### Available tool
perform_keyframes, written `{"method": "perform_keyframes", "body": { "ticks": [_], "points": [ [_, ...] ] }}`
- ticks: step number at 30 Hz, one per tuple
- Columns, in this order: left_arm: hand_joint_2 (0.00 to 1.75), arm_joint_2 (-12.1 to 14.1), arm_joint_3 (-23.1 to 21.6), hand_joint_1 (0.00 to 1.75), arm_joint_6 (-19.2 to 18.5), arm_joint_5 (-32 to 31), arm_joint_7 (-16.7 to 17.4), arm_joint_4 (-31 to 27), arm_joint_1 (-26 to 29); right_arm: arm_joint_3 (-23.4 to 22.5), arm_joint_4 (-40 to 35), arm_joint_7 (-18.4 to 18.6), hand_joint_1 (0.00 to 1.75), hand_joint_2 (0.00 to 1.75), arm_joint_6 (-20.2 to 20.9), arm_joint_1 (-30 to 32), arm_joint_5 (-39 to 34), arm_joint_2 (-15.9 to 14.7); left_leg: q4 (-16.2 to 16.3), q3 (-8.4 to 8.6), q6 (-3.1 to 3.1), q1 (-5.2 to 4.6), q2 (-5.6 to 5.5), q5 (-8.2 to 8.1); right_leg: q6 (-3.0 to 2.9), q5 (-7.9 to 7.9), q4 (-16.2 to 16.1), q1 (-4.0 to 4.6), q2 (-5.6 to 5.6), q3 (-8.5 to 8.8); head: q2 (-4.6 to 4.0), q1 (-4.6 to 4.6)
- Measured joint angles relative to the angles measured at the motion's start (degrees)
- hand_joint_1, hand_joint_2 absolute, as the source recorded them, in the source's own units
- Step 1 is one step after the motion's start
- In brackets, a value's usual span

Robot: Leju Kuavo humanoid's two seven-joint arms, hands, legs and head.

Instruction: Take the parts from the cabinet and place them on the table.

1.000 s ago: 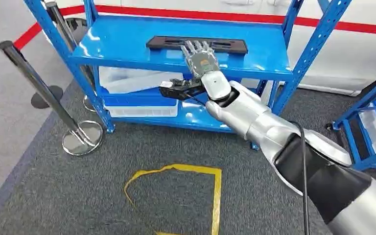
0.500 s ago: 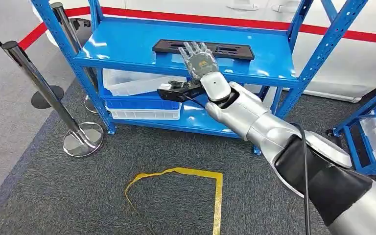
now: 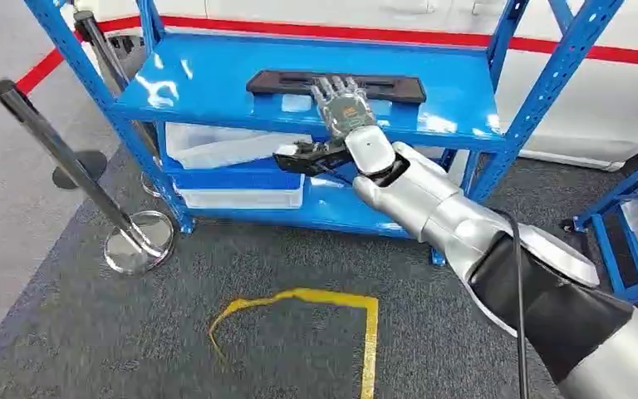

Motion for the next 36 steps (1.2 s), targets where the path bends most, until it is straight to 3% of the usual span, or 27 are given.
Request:
{"method": "perform_keyframes", "body": {
  "ticks": [2, 3, 4, 5, 7, 8, 9, 10, 12, 13, 14, 15, 17, 18, 19, 20, 22, 23, 24, 25, 27, 29, 30, 33, 34, 35, 36],
  "points": [
    [0.00, 0.0, 0.0, 0.00, 0.0, -0.4, 0.0, 0.0, -0.1, 0.0, -0.1, 0.0, 0.00, 0.00, 0.1, 0.1, 0.0, 0.0, 9.1, -5.09, -0.26, 0.01, 0.01, -3.09, -0.49, -0.42, 0.0, 0.25, 0.00, 0.42, 0.00, 0.07],
    [0.00, 0.0, -0.1, 0.00, -0.1, -0.5, 0.2, 0.0, -0.1, 0.0, -0.1, 0.0, 0.00, 0.00, 0.1, 0.3, 0.0, 0.0, 11.9, -7.08, -0.27, 0.00, 0.01, -3.23, -0.57, -0.64, 0.0, 0.40, 0.00, 0.67, 0.00, 0.11],
    [0.00, -0.1, -0.1, 0.00, -0.2, -0.6, 0.2, 0.0, 0.0, 0.0, -0.1, 0.0, 0.00, 0.00, 0.2, 0.3, 0.1, 0.0, 11.9, -7.67, -0.15, 0.00, 0.01, -1.93, -0.62, -0.87, 0.0, 0.54, 0.03, 1.01, 0.00, 0.09],
    [0.00, -0.1, -0.1, 0.00, -0.2, -0.7, 0.2, 0.0, 0.1, 0.0, -0.1, 0.0, 0.00, 0.00, 0.3, 0.3, 0.2, 0.0, 9.3, -6.99, 0.10, -0.03, 0.01, 0.45, -0.61, -1.15, 0.1, 0.67, 0.08, 1.41, 0.00, 0.09],
    [0.00, 0.0, -0.2, 0.00, -0.2, -0.9, 0.2, 0.0, 0.1, 0.0, -0.2, -0.1, 0.00, 0.00, 0.3, 0.2, 0.4, 0.0, -0.4, -3.01, 1.04, -0.28, 0.00, 6.62, -0.59, -1.77, 0.0, 0.89, 0.13, 2.45, 0.00, 0.09],
    [0.00, 0.0, -0.2, 0.00, -0.2, -0.9, 0.2, 0.0, 0.0, 0.0, -0.3, -0.1, 0.00, 0.00, 0.4, 0.1, 0.6, 0.0, -3.4, -1.54, 1.75, -0.64, -0.01, 6.78, -0.54, -1.99, -0.3, 0.79, 0.12, 2.79, 0.00, 0.20],
    [0.00, 0.0, -0.2, 0.00, -0.2, -0.9, 0.2, 0.0, 0.0, 0.0, -0.3, -0.2, 0.00, 0.00, 0.6, -0.1, 0.8, 0.0, -4.1, -1.04, 2.01, -1.05, 0.02, 6.88, -0.30, -1.96, -0.3, 1.07, 0.15, 2.72, 0.00, 0.18],
    [0.00, 0.0, -0.3, 0.00, -0.2, -0.9, 0.2, 0.0, -0.1, 0.0, -0.3, -0.3, 0.00, 0.00, 0.7, 0.0, 0.8, 0.0, -5.1, -0.51, 2.38, -1.15, 0.06, 6.25, 0.01, -1.86, -0.5, 0.78, 0.21, 2.52, 0.00, 0.07],
    [0.00, 0.0, -0.3, 0.00, -0.5, -1.0, 0.2, 0.0, -0.1, 0.0, -0.3, -0.7, 0.00, 0.00, 0.9, 0.2, 1.0, 0.0, -5.6, -0.54, 2.50, -1.27, -0.04, 6.00, 0.55, -1.81, -1.0, 0.68, 0.16, 2.58, 0.00, 0.11],
    [0.00, 0.0, -0.3, 0.00, -0.5, -1.0, 0.2, 0.0, 0.0, 0.0, -0.3, -0.7, 0.00, 0.00, 0.9, 0.2, 1.1, -0.1, -6.7, 0.28, 2.66, -0.86, 0.07, 6.25, 0.97, -2.01, -1.2, 1.04, 0.25, 2.82, 0.00, 0.05],
    [0.00, -0.1, -0.4, 0.00, -0.6, -1.0, 0.2, 0.0, 0.1, 0.0, -0.4, -0.7, 0.00, 0.00, 0.9, 0.2, 1.1, -0.3, -7.6, 1.11, 2.72, -0.60, 0.21, 6.46, 1.16, -2.60, 0.0, 0.87, -0.04, 2.51, 0.00, 0.48],
    [0.00, -0.2, -0.4, 0.00, -0.6, -1.0, 0.1, 0.0, 0.1, 0.0, -0.4, -0.7, 0.00, 0.00, 0.9, 0.1, 1.1, -0.3, -7.8, 1.53, 2.96, -0.50, 0.25, 6.37, 1.30, -4.21, 3.0, 0.90, -0.07, 1.04, 0.00, 0.55],
    [0.00, -0.3, -0.4, 0.00, -0.7, -1.0, 0.1, 0.0, -0.1, 0.0, -0.4, -0.9, 0.00, 0.00, 0.9, 0.4, 1.1, -0.3, -7.7, 1.93, 3.32, -0.49, 0.30, 5.94, 1.58, -7.49, 12.1, 0.66, -0.09, -4.01, 0.00, 0.46],
    [0.00, -0.4, -0.4, 0.00, -0.7, -1.0, 0.1, 0.0, -0.1, 0.0, -0.4, -0.9, 0.00, 0.00, 1.0, 0.7, 1.1, -0.3, -7.6, 2.08, 3.33, -0.47, 0.27, 5.69, 1.74, -8.07, 15.4, 0.51, -0.12, -6.20, 0.00, 0.57],
    [0.00, -0.5, -0.4, 0.00, -0.7, -1.0, 0.1, 0.0, -0.1, 0.0, -0.4, -0.9, 0.00, 0.00, 1.0, 0.9, 1.1, -0.5, -7.4, 2.28, 3.25, -0.38, 0.19, 5.37, 1.92, -7.23, 16.3, 0.36, -0.15, -7.36, 0.00, 0.48],
    [0.00, -0.5, -0.4, 0.00, -0.7, -1.0, 0.1, 0.0, 0.0, 0.0, -0.4, -0.9, 0.00, 0.00, 1.0, 1.0, 1.1, -0.5, -7.1, 2.51, 3.05, -0.25, 0.07, 4.95, 2.07, -5.17, 14.5, 0.19, -0.18, -7.11, 0.00, 0.57],
    [0.00, -0.6, -0.4, 0.00, -0.8, -1.0, 0.1, 0.0, 0.1, 0.0, -0.4, -0.9, 0.00, 0.00, 0.9, 0.8, 1.1, -0.7, -6.0, 3.25, 2.46, 0.13, -0.12, 3.64, 2.44, 1.21, 4.9, -0.17, -0.38, -3.16, 0.00, 0.55],
    [0.00, -0.6, -0.4, 0.00, -0.8, -1.0, 0.1, 0.0, 0.1, 0.0, -0.4, -0.9, 0.00, 0.00, 0.9, 0.8, 1.1, -0.8, -5.3, 3.27, 2.04, 0.22, -0.15, 2.90, 2.60, 1.93, 1.4, -0.28, -0.46, -1.91, 0.00, 0.55],
    [0.00, -0.5, -0.4, 0.00, -0.8, -1.0, 0.1, 0.0, -0.1, 0.0, -0.4, -0.9, 0.00, 0.00, 1.0, 0.7, 1.1, -0.8, -4.6, 2.78, 1.48, -0.25, -0.33, 2.39, 2.51, 1.08, 1.1, 0.05, -0.31, -1.08, 0.00, 0.64],
    [0.00, -0.5, -0.5, 0.00, -0.8, -1.0, 0.1, 0.0, -0.1, 0.0, -0.5, -0.9, 0.00, 0.00, 1.0, 0.7, 1.1, -0.8, -4.5, 2.45, 1.24, -0.21, -0.37, 2.38, 1.54, 0.64, 1.1, 0.16, -0.13, -1.19, 0.00, 0.50],
    [0.00, -0.6, -0.5, 0.00, -0.8, -1.0, 0.0, 0.0, -0.1, 0.0, -0.6, -0.9, 0.00, 0.00, 0.9, 0.9, 1.1, -0.8, -5.0, 2.71, 0.85, -0.09, -0.30, 2.41, 1.04, 0.42, 0.9, 0.32, -0.01, -1.40, 0.00, 0.46],
    [0.00, -0.6, -0.6, 0.00, -0.8, -0.9, 0.2, 0.0, 0.2, 0.0, -0.7, -0.9, 0.00, 0.00, 1.0, 0.7, 1.1, -0.9, -4.2, 2.55, 0.34, -0.03, -0.09, 1.39, 0.26, 0.34, 0.4, -0.13, 0.02, -0.77, 0.00, 0.44],
    [0.00, -0.6, -0.6, 0.00, -0.8, -0.9, 0.2, 0.0, 0.1, 0.0, -0.8, -0.9, 0.00, 0.00, 1.0, 0.6, 1.1, -0.9, -1.7, 1.49, 0.09, -0.03, 0.01, 0.21, -0.01, 0.22, 0.4, -0.16, 0.03, -0.55, 0.00, 0.04],
    [0.00, -0.6, -0.6, 0.00, -0.7, -0.9, 0.3, 0.0, -0.1, 0.0, -0.9, -1.0, 0.00, 0.00, 1.0, 0.9, 1.1, -0.9, 11.0, -5.95, -0.29, 0.02, 0.01, -4.06, -0.55, -0.31, 0.3, 0.15, 0.08, -0.14, 0.00, 0.00],
    [0.00, -0.6, -0.6, 0.00, -0.7, -0.8, 0.4, 0.0, -0.1, 0.0, -0.9, -1.0, 0.00, 0.00, 1.0, 1.1, 1.1, -0.9, 12.5, -7.37, -0.23, 0.01, 0.01, -3.59, -0.59, -0.50, 0.3, 0.27, 0.10, 0.11, 0.00, 0.07],
    [0.00, -0.7, -0.6, 0.00, -0.8, -0.7, 0.5, 0.0, 0.1, 0.0, -0.9, -1.0, 0.00, 0.00, 1.0, 1.2, 1.1, -0.9, 11.3, -7.34, -0.04, -0.01, 0.01, -1.87, -0.59, -0.73, 0.3, 0.36, 0.15, 0.43, 0.00, 0.05],
    [0.00, -0.7, -0.6, 0.00, -0.8, -0.6, 0.5, 0.0, 0.1, 0.0, -0.9, -1.0, 0.00, 0.00, 1.0, 1.3, 1.1, -0.9, 8.0, -6.19, 0.28, -0.07, 0.01, 0.79, -0.59, -0.96, 0.3, 0.48, 0.19, 0.82, 0.00, 0.04]
  ]
}}
